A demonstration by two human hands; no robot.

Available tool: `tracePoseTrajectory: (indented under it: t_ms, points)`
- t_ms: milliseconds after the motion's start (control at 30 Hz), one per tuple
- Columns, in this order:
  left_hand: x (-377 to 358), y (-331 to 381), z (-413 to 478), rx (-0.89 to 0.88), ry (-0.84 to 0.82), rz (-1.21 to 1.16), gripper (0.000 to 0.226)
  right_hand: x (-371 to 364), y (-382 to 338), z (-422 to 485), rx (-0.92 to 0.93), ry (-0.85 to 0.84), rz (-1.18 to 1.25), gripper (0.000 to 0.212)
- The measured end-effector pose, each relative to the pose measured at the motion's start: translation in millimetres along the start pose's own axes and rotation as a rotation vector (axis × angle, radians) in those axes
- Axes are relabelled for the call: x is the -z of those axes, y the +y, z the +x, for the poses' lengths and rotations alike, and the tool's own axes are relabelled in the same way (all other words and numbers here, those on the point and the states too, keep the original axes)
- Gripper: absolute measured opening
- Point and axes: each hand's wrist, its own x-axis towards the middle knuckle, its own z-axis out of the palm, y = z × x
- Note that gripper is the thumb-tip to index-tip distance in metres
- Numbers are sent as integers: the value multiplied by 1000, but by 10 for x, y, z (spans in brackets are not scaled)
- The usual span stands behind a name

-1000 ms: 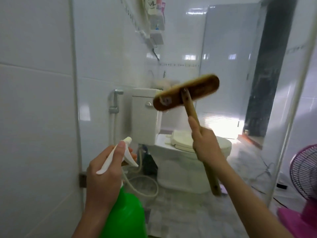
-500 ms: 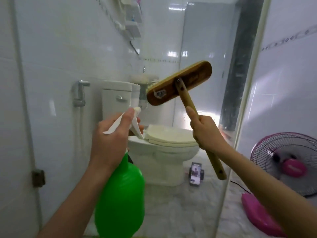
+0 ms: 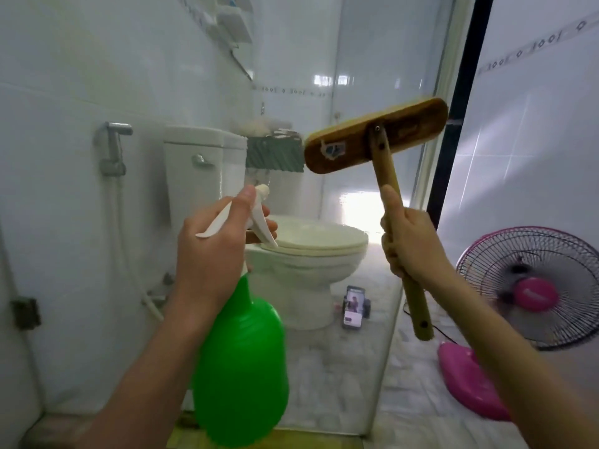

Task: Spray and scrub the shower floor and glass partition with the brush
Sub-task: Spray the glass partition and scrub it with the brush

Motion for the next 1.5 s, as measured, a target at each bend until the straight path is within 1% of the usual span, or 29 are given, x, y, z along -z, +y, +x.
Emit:
tracePoseTrajectory:
  t_ms: [67, 133, 167, 233, 267, 367, 400, 467, 567, 633, 700, 767, 933, 1067, 1133, 1267, 1333, 1433, 1500]
  points:
    - [-11, -103, -97, 32, 34, -21, 37, -83, 604, -518, -53, 36, -44, 63]
    - [3, -244, -208, 84, 56, -26, 37, -191, 1175, -1104, -162, 36, -136, 62]
    - [21, -316, -261, 104, 59, -23, 37, -239, 1337, -1308, -215, 23, -159, 60]
    - [31, -484, -387, 136, 70, -1, 39, -330, 1419, -1414, -271, -27, -116, 55]
    - [34, -548, -444, 150, 72, 25, 40, -371, 1321, -1324, -255, -48, -69, 53]
    - [22, -723, -654, 166, 83, 83, 41, -472, 1019, -896, -90, -33, 25, 58]
    - [16, -766, -711, 161, 86, 102, 42, -501, 1000, -804, -40, -20, 36, 61]
    - [36, -894, -845, 141, 86, 157, 43, -565, 1223, -898, -37, -33, 58, 60]
    - [138, -1097, -1031, 113, 96, 207, 36, -686, 1870, -1575, -189, -73, 86, 52]
    - [230, -1216, -1158, 111, 119, 225, 36, -778, 2269, -2055, -345, -120, -28, 45]
    - [332, -1318, -1265, 126, 177, 269, 40, -871, 2488, -2318, -442, -194, -111, 45]
    - [425, -1408, -1336, 136, 214, 324, 36, -916, 2541, -2354, -445, -214, -113, 49]
    - [587, -1542, -1482, 124, 263, 408, 29, -975, 2446, -2241, -364, -209, -73, 47]
    - [632, -1662, -1537, 109, 209, 415, 55, -1011, 2559, -2344, -366, -211, -93, 52]
    - [591, -1668, -1578, 124, 196, 404, 59, -1011, 2577, -2365, -371, -225, -104, 54]
    - [498, -1721, -1666, 154, 182, 362, 50, -1037, 2542, -2364, -357, -236, -102, 52]
    - [483, -1768, -1676, 145, 141, 377, 52, -1105, 2452, -2328, -331, -230, -81, 48]
    - [414, -1785, -1684, 188, 125, 374, 44, -1268, 2248, -2174, -235, -248, -57, 49]
    - [395, -1807, -1680, 199, 168, 401, 43, -1316, 2208, -2065, -171, -283, -94, 49]
